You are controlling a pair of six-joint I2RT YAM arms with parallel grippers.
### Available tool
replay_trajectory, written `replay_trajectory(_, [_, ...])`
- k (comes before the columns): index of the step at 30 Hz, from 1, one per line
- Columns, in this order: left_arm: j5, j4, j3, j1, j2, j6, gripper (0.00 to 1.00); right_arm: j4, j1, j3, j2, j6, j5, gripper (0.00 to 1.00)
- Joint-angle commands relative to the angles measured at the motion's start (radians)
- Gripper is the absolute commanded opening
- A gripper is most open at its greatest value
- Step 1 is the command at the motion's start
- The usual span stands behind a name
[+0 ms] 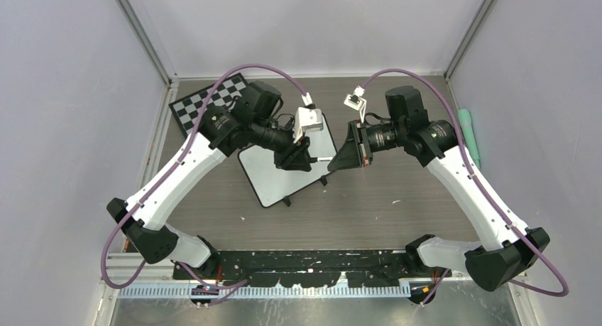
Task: Write a sentence on the whiteboard
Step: Open the whiteboard marker at the center of the board, then place the pen cap at the center of the board.
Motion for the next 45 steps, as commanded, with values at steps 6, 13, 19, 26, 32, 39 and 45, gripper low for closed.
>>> replay_trajectory(6, [-0.03,0.047,0.066,0.045,-0.036,-0.018,0.0,0.009,-0.011,-0.004,-0.049,-0.014,0.006,0.0])
replay_trajectory(13, [-0.044,-0.006,-0.001,0.068,-0.075,0.049,0.0,0.007,-0.212,0.008,-0.06,-0.003,-0.087,0.0])
replay_trajectory(19, [-0.045,-0.048,-0.053,0.144,-0.101,0.1,0.0,-0.116,-0.368,0.028,-0.056,-0.122,-0.159,0.0])
replay_trajectory(26, [0.033,-0.01,-0.107,0.405,-0.139,0.045,0.0,-0.303,-0.401,0.04,0.009,-0.314,0.067,0.0])
replay_trajectory(32, [0.036,0.004,-0.226,0.729,-0.186,0.088,0.0,-0.304,-0.404,0.043,0.024,-0.327,0.326,0.0])
replay_trajectory(39, [-0.159,-0.123,-0.408,0.94,-0.149,0.4,0.0,-0.204,-0.403,-0.011,-0.009,-0.251,0.644,0.0])
replay_trajectory(45, [-0.302,-0.014,-0.615,0.945,-0.137,0.456,0.0,-0.13,-0.403,-0.043,-0.057,-0.183,0.618,0.0])
